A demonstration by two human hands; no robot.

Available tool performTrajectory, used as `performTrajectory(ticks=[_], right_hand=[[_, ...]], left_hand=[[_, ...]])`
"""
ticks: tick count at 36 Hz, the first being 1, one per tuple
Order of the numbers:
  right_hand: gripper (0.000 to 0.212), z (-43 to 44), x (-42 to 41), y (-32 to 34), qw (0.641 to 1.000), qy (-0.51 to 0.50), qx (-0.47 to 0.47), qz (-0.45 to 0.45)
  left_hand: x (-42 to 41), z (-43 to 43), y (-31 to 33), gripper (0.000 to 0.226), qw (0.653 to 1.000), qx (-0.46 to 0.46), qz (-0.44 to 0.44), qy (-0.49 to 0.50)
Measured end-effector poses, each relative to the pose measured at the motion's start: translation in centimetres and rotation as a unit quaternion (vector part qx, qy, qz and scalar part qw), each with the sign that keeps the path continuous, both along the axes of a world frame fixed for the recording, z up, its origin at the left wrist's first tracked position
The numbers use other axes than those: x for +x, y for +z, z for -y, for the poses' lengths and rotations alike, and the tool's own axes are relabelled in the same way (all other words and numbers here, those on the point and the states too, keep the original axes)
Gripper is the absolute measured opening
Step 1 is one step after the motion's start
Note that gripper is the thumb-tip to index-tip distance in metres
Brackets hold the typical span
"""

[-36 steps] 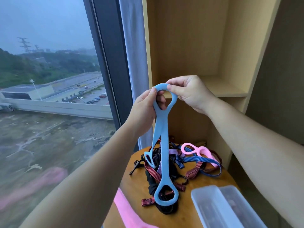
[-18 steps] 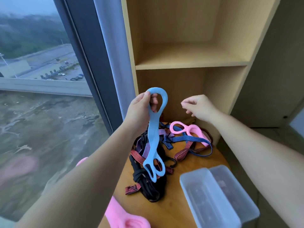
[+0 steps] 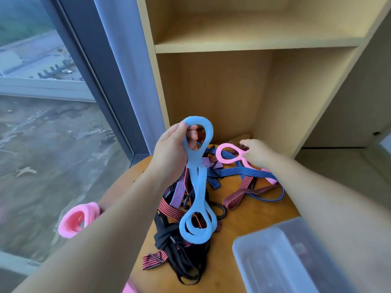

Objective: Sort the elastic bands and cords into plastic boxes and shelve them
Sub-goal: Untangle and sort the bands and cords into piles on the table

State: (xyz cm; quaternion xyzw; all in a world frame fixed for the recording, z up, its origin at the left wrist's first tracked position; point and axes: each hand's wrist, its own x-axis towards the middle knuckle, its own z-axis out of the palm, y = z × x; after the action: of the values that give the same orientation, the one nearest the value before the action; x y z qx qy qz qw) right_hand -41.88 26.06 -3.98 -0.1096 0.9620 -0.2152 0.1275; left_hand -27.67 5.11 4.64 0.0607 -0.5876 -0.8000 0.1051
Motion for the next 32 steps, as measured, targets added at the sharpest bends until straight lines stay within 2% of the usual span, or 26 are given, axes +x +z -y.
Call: performTrajectory(ticks=[4, 8, 13, 16, 18, 25, 28, 32], right_hand=[[0.051, 0.6, -0.9, -1.1, 0.998, 0.031, 0.052, -0.018], [0.02, 0.6, -1.2, -1.2, 0.987, 0.069, 0.13, -0.072], [0.016, -0.4, -0.9, -1.1, 0.985, 0.086, 0.136, -0.058], [0.018, -1.5, -0.8, -0.4, 0.992, 0.075, 0.078, -0.062], [0.011, -2.1, -0.6, 0.8, 0.995, 0.066, 0.032, -0.074], [0.001, -3.2, 1.2, 8.3, 0.987, 0.04, -0.093, -0.123], [0.006, -3.1, 3.1, 12.6, 0.976, 0.045, -0.152, -0.146], [0.009, -2.4, 6.5, 19.2, 0.941, 0.051, -0.28, -0.181]], left_hand=[[-0.3, 0.2, -0.7, 0.035, 1.0, 0.008, -0.004, -0.013], [-0.5, 0.2, -1.0, 0.035, 1.0, 0.012, -0.005, -0.007], [-0.3, 0.3, -1.2, 0.035, 1.0, 0.008, 0.001, -0.005], [0.0, 0.2, -1.1, 0.035, 1.0, 0.005, 0.002, -0.008], [0.3, 0.1, -0.8, 0.036, 1.0, 0.004, 0.001, -0.009], [1.8, -1.1, 2.2, 0.037, 0.999, -0.008, -0.026, -0.019], [2.9, -1.4, 4.5, 0.037, 0.999, -0.013, -0.048, -0.012], [4.6, -1.3, 8.3, 0.036, 0.996, -0.018, -0.081, 0.016]])
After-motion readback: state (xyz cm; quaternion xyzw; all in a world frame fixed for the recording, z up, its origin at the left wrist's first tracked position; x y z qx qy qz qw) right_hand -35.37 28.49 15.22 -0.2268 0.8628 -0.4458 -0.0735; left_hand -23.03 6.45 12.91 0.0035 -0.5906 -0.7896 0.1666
